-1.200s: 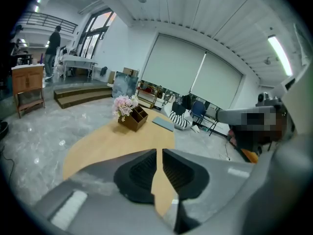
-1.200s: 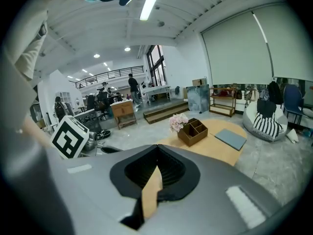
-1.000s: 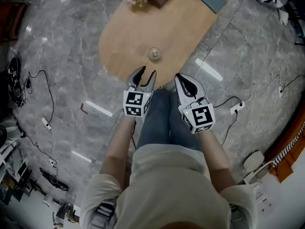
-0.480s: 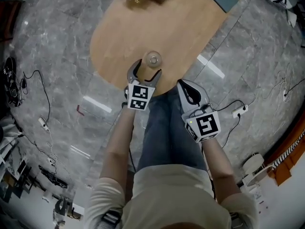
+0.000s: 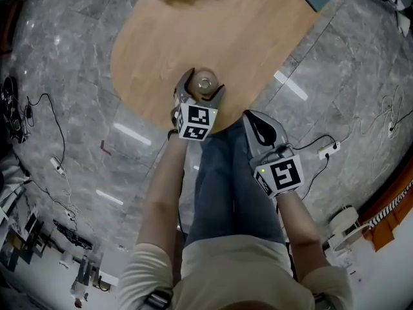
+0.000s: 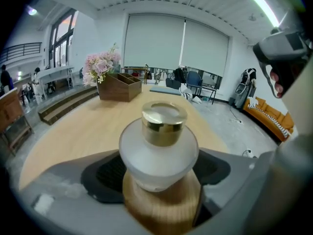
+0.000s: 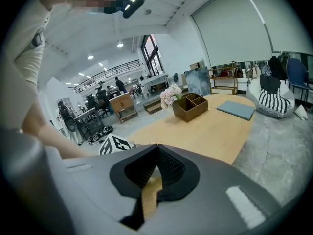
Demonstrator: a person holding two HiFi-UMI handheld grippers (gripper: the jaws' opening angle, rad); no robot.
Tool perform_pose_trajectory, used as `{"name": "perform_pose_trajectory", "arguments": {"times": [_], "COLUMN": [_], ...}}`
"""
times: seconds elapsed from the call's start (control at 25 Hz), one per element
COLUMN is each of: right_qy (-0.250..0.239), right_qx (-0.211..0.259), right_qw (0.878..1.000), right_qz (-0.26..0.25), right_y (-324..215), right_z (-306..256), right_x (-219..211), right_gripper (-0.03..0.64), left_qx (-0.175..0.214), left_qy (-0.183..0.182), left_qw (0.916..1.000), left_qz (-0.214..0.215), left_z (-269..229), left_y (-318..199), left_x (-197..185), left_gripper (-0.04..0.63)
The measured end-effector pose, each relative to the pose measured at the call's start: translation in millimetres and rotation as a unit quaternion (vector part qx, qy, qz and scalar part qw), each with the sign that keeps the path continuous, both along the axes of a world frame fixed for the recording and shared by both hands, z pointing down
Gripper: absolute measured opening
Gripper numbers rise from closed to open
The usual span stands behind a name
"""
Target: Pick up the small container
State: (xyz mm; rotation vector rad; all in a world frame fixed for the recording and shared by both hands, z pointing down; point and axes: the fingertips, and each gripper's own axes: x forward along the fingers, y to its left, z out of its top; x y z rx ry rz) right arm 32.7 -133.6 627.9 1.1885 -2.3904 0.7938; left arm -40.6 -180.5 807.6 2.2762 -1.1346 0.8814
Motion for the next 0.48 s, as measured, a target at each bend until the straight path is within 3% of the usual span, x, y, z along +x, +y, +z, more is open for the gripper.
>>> {"name": "perform_pose_trajectory", "arguments": {"times": [0.48], "right_qy": [-0.010], "right_qx": [-0.013], "right_qw": [1.000], "right_qz": [0.003], "right_y": [3.0], "right_z": [11.6], "right_x": [4.5], "right_gripper": [-0.002], "left_qx": [0.033], "left_qy": [-0.029], "left_qw": [0.9990], "left_qz": [-0.001], "left_z": [7.3], "left_y": [-15.0], "left_x": [7.1], "left_gripper": [0.389]}}
